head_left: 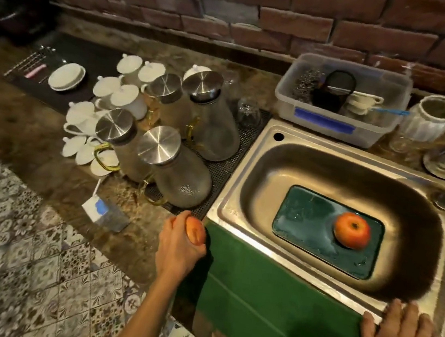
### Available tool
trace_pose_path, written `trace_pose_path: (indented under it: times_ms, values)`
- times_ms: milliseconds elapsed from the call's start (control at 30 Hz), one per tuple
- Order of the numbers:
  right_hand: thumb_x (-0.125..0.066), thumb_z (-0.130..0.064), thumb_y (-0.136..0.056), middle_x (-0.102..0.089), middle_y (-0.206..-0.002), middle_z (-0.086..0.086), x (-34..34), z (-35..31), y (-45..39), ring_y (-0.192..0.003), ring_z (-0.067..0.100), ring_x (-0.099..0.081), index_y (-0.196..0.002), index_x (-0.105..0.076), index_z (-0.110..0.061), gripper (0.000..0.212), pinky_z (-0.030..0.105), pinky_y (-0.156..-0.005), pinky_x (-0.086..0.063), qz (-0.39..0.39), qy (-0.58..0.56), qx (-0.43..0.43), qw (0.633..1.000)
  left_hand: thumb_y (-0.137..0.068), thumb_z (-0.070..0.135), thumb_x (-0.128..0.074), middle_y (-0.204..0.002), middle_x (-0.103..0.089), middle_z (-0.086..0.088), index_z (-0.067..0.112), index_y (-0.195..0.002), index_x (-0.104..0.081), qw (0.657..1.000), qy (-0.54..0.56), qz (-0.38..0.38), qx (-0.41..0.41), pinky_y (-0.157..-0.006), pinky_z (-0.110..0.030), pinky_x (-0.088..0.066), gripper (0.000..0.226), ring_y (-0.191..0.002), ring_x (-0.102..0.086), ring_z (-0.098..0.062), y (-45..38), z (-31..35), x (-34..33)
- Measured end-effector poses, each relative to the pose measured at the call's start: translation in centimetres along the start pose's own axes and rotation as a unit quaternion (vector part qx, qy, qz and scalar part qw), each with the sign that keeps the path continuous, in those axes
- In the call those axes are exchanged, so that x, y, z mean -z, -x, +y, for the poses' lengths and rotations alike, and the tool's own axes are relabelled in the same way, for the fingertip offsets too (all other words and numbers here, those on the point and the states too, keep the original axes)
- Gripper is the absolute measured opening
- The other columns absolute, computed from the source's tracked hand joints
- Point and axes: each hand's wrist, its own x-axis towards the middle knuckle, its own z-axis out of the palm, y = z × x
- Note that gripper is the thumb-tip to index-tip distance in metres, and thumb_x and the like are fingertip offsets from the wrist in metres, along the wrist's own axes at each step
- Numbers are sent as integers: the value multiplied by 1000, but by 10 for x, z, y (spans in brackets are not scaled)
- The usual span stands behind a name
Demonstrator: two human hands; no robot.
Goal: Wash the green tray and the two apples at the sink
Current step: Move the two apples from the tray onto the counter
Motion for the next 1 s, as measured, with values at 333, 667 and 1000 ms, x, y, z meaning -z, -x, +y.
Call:
trace_pose_path:
  times_ms: [333,667,1000]
  values:
    - [-37,-50,-87,-43,-148,24,7,-2,-3,-136,43,-34,-138,-50,-4,70,57,-111,-23,-15,-4,15,1000,-69,29,-87,-151,-31,-2,35,-148,-33,999,-28,-32,-19,-101,-51,-48,96,-135,-38,-30,7,-5,-5]
    - [-28,-45,-96,-36,-155,22,17,1,-4,-143,41,-27,-144,-46,-3,66,57,-116,-19,-64,-7,3,998,-78,47,-76,-161,-22,-10,29,-155,-27,968,-63,-35,-241,-118,-49,-22,93,-150,-19,-29,9,108,-51]
    - [-15,-57,-96,-29,-158,20,2,11,-9,-146,42,-23,-147,-40,-3,79,58,-118,-14,-112,3,26,993,-80,41,-78,-163,-20,-12,26,-158,-20,929,-40,-213,-301,-120,-50,-25,98,-150,-20,-31,-5,228,-190]
